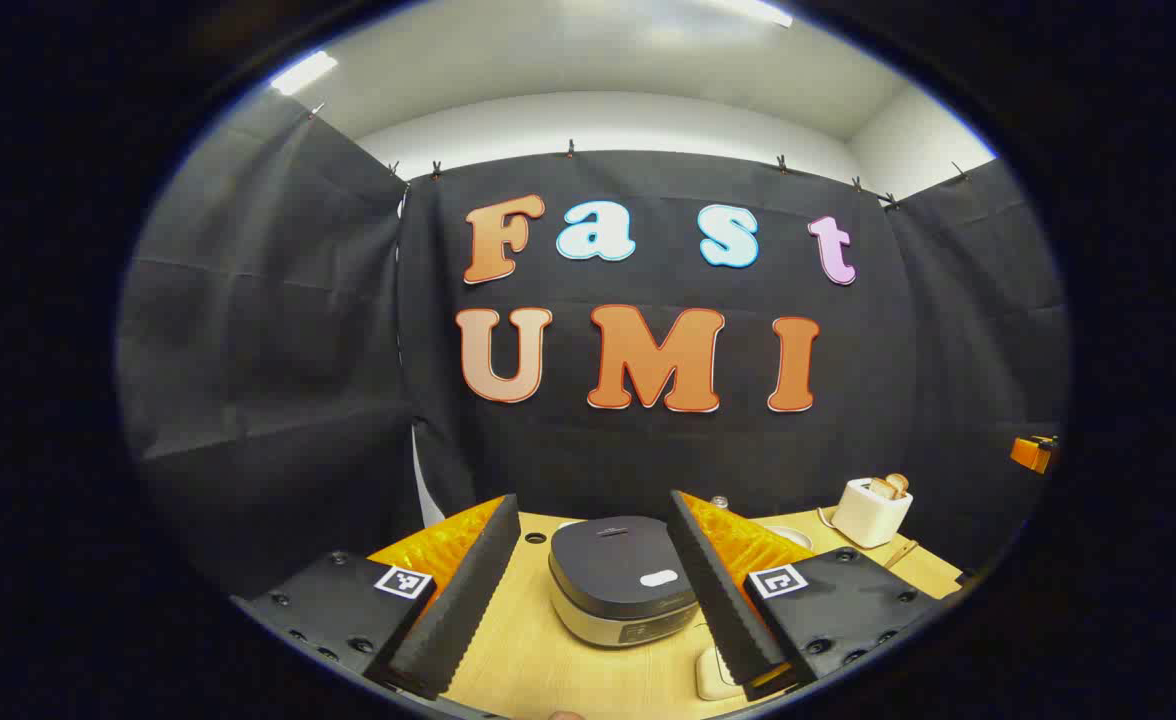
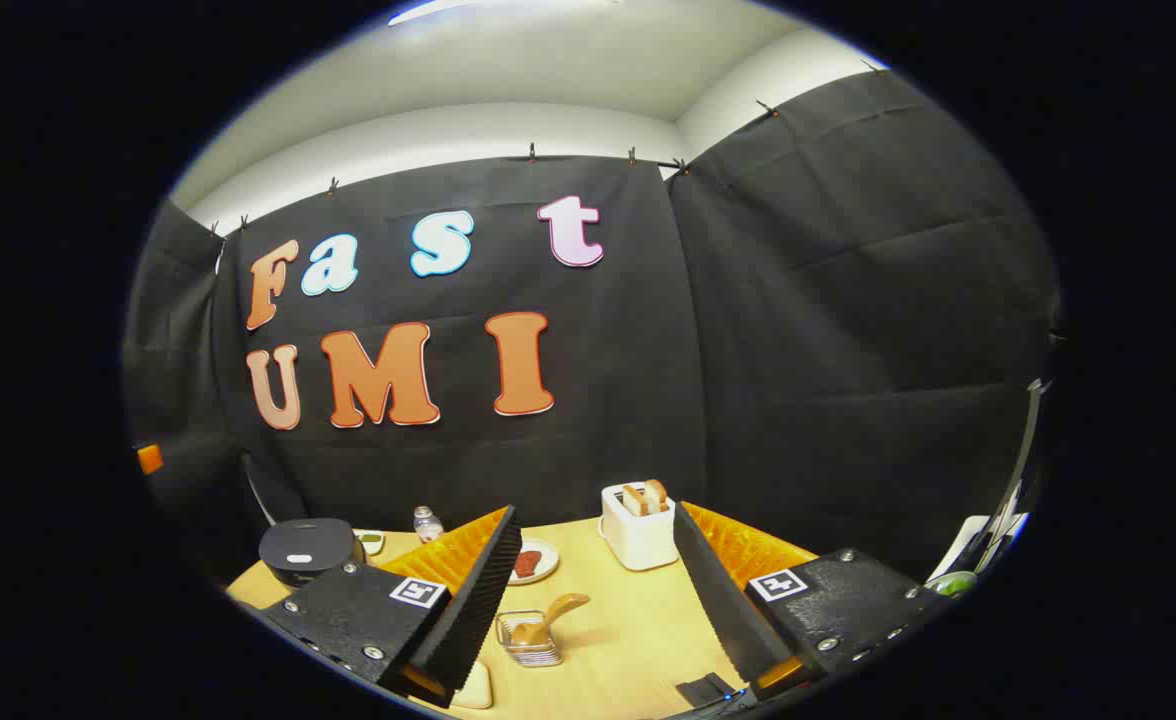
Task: Close the left gripper, press the button to open the rice cooker; take a wooden spoon from the chopstick holder with the right hand, scoop a spoonful of rice and pour it into the rice cooker, then put the wooden spoon back into the chopstick holder.
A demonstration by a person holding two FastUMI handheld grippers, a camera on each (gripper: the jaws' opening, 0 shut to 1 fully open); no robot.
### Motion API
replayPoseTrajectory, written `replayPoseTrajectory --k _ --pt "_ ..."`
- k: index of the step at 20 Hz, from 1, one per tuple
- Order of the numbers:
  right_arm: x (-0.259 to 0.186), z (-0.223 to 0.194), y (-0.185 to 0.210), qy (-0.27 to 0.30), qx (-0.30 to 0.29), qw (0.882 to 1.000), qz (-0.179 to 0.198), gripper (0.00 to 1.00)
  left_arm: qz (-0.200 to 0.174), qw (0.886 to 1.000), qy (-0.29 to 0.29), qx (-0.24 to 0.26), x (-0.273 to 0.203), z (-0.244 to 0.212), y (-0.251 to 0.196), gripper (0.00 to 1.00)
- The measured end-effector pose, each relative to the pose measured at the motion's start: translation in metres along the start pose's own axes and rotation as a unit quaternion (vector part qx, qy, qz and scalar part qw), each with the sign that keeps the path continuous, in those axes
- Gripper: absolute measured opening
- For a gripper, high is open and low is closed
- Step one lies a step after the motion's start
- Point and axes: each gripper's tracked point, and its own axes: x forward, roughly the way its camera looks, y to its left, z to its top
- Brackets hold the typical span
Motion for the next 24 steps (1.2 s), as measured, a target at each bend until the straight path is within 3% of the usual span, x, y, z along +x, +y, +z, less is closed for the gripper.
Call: replayPoseTrajectory --k 4,10,11,13,14,16,18,20,24 --pt "0.014 0.002 -0.018 -0.004 -0.056 0.998 -0.004 0.95 -0.003 1.0 0.012 -0.005 -0.012 -0.003 -0.022 1.0" --pt "0.027 -0.002 -0.02 0.012 -0.054 0.998 0.029 0.95 0.023 1.0 0.013 -0.01 -0.03 -0.001 -0.027 0.99" --pt "0.028 -0.002 -0.021 0.011 -0.057 0.998 0.03 1.0 0.026 1.0 0.013 -0.009 -0.029 0.002 -0.026 0.99" --pt "0.029 -0.001 -0.021 0.012 -0.058 0.998 0.034 0.95 0.034 0.999 0.005 -0.011 -0.028 0.008 -0.022 1.0" --pt "0.029 -0.003 -0.02 0.015 -0.056 0.998 0.035 1.0 0.032 0.999 0.003 -0.014 -0.026 0.009 -0.023 0.99" --pt "0.029 -0.005 -0.021 0.018 -0.053 0.998 0.033 0.95 0.023 1.0 0.008 -0.019 -0.022 0.006 -0.027 0.99" --pt "0.028 -0.004 -0.018 0.017 -0.055 0.998 0.031 1.0 0.021 1.0 0.009 -0.018 -0.015 0.009 -0.022 1.0" --pt "0.03 -0.002 -0.017 0.017 -0.057 0.998 0.026 0.95 0.014 1.0 0.007 -0.022 -0.008 0.012 -0.023 0.99" --pt "0.033 0.0 -0.012 0.012 -0.06 0.998 0.023 0.95 0.002 1.0 0.004 -0.019 0.005 0.014 -0.024 0.94"
